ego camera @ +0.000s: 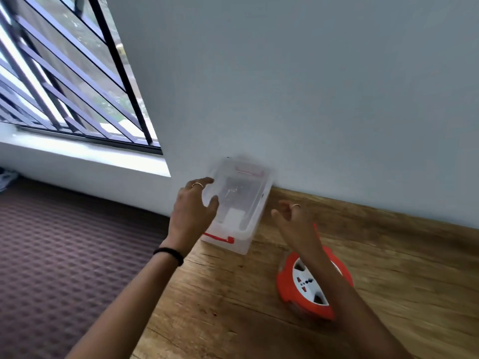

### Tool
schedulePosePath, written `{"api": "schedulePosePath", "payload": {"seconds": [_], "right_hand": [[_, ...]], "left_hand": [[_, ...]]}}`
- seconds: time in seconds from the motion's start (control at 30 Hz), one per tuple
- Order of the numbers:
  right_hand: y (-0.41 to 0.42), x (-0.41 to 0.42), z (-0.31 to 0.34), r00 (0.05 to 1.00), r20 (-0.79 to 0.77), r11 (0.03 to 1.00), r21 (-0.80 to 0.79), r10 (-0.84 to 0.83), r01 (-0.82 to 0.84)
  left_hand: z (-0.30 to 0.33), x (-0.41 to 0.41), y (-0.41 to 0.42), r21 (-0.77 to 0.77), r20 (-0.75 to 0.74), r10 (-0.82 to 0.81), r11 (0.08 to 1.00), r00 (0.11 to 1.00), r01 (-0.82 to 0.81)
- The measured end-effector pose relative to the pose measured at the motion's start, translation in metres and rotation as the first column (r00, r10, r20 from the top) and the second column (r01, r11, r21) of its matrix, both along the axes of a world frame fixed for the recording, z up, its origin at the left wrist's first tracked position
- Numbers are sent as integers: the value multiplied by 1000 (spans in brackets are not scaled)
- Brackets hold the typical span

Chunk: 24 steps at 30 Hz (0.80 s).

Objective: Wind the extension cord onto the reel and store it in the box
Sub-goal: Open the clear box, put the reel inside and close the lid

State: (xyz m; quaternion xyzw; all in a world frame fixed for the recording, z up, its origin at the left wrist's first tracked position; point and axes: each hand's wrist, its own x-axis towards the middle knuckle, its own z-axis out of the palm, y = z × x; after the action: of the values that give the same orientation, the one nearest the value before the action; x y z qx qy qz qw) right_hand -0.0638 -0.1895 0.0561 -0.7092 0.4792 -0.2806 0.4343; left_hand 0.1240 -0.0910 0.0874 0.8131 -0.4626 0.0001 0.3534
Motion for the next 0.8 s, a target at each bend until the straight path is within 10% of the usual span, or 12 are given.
{"api": "schedulePosePath", "payload": {"seconds": [0.33, 0.8], "right_hand": [[-1, 65, -2, 993, 77, 988, 131, -90, 79], [59, 61, -33, 952, 114, 958, 92, -283, 273]], "left_hand": [[-24, 72, -40, 300, -414, 69, 952, 908, 65], [-49, 49, 24, 89, -724, -40, 985, 688, 151]]}}
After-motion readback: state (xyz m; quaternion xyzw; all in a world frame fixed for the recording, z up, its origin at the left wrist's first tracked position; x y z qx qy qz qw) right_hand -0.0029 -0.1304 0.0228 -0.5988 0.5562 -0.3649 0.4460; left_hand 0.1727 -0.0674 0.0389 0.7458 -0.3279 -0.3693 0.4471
